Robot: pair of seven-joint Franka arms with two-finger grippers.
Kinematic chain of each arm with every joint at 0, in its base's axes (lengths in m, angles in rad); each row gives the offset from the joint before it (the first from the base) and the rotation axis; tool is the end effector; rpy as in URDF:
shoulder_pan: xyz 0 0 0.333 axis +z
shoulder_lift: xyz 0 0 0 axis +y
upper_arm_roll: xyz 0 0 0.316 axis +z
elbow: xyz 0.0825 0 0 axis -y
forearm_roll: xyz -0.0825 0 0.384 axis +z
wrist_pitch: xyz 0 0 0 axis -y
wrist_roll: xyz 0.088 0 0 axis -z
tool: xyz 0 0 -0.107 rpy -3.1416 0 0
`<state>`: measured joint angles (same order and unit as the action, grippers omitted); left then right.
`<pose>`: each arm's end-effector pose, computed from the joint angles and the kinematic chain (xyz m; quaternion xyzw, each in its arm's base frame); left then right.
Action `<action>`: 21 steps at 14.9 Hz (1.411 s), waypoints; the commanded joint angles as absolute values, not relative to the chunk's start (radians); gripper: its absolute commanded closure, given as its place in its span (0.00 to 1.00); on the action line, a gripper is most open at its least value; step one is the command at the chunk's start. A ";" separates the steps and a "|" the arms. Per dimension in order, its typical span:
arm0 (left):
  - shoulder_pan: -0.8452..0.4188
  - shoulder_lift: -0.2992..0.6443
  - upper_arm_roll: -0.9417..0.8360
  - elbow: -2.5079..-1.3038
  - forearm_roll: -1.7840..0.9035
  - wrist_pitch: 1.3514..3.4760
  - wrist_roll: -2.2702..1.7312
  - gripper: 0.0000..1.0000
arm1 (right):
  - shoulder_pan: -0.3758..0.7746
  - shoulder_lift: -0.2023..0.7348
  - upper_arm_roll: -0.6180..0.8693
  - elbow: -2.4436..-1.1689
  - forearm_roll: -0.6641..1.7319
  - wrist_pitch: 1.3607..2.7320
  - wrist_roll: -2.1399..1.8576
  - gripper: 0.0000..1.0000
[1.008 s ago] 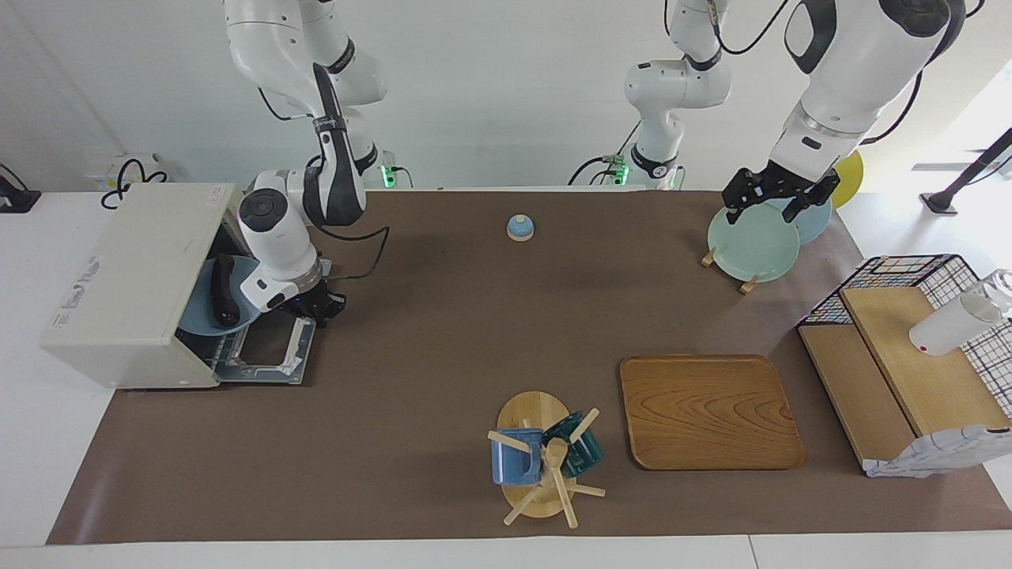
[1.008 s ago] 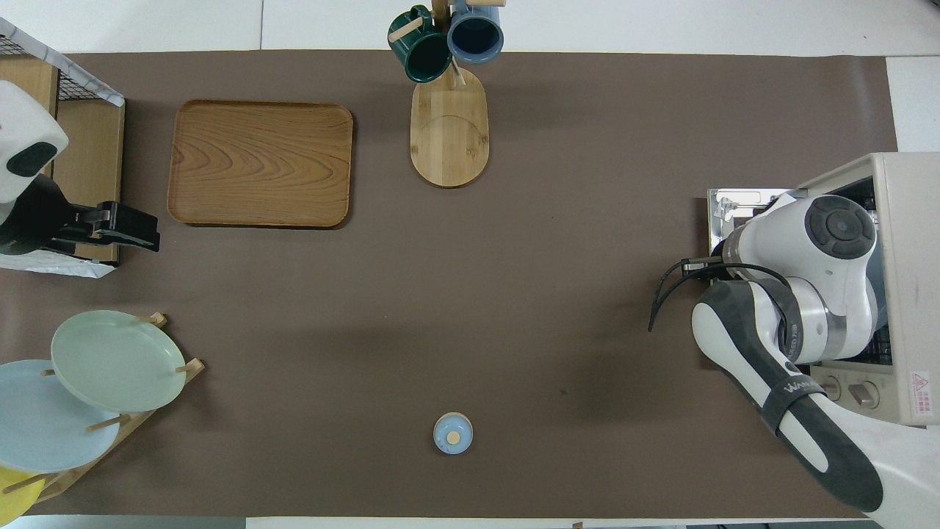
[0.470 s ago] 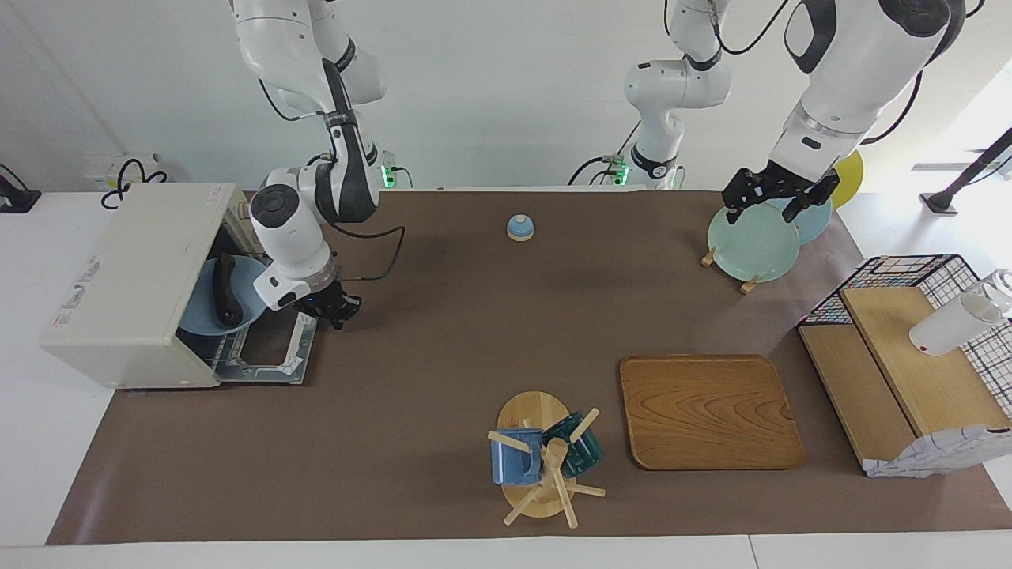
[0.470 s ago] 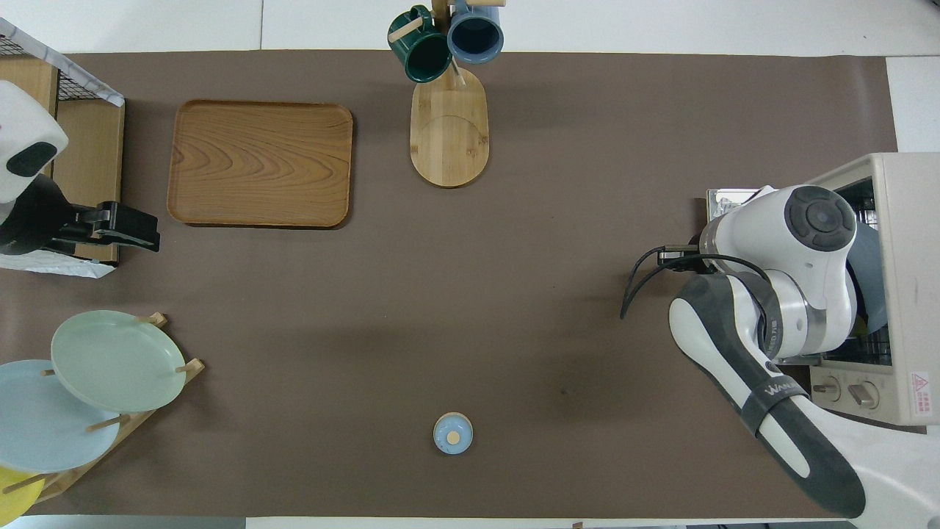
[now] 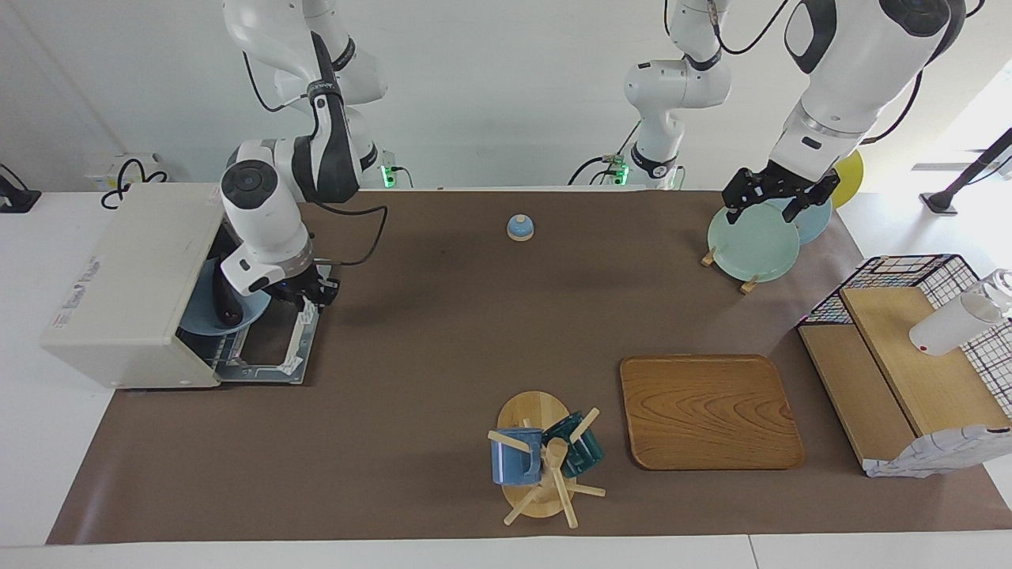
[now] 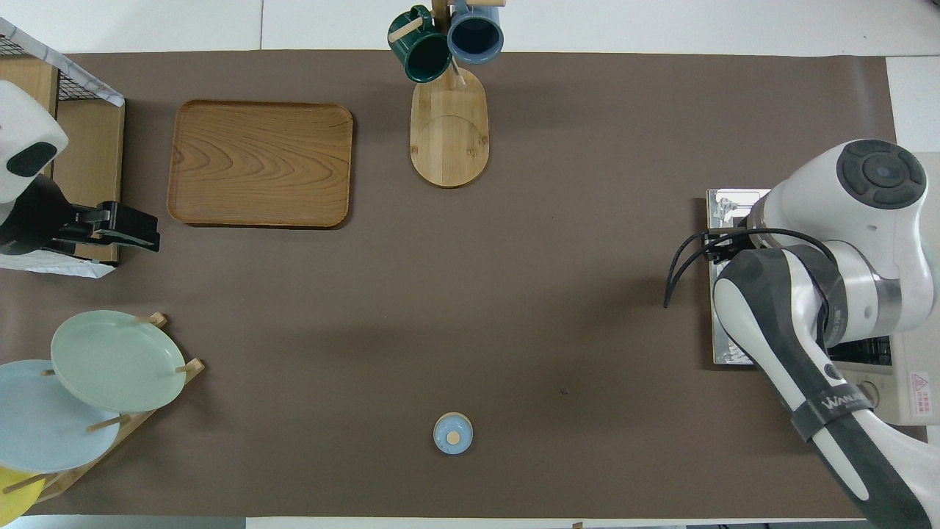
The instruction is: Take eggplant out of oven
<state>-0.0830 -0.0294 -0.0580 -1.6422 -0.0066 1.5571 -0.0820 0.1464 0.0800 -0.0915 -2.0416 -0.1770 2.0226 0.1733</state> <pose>0.5367 -0.0774 0.6058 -0.9992 0.0294 0.0280 0.0007 0.5550 0.0209 0.3966 0.9953 -0.0165 -0.0397 0.0862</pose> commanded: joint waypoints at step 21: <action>-0.069 -0.055 -0.067 -1.663 0.017 1.554 -0.078 0.00 | 0.153 0.057 -0.066 -2.035 -0.261 1.998 0.106 1.00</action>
<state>-0.0830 -0.0294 -0.0580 -1.6422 -0.0066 1.5571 -0.0820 0.0915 0.0246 -0.0749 -2.1343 -0.2648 2.0901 0.0886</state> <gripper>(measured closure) 0.000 0.982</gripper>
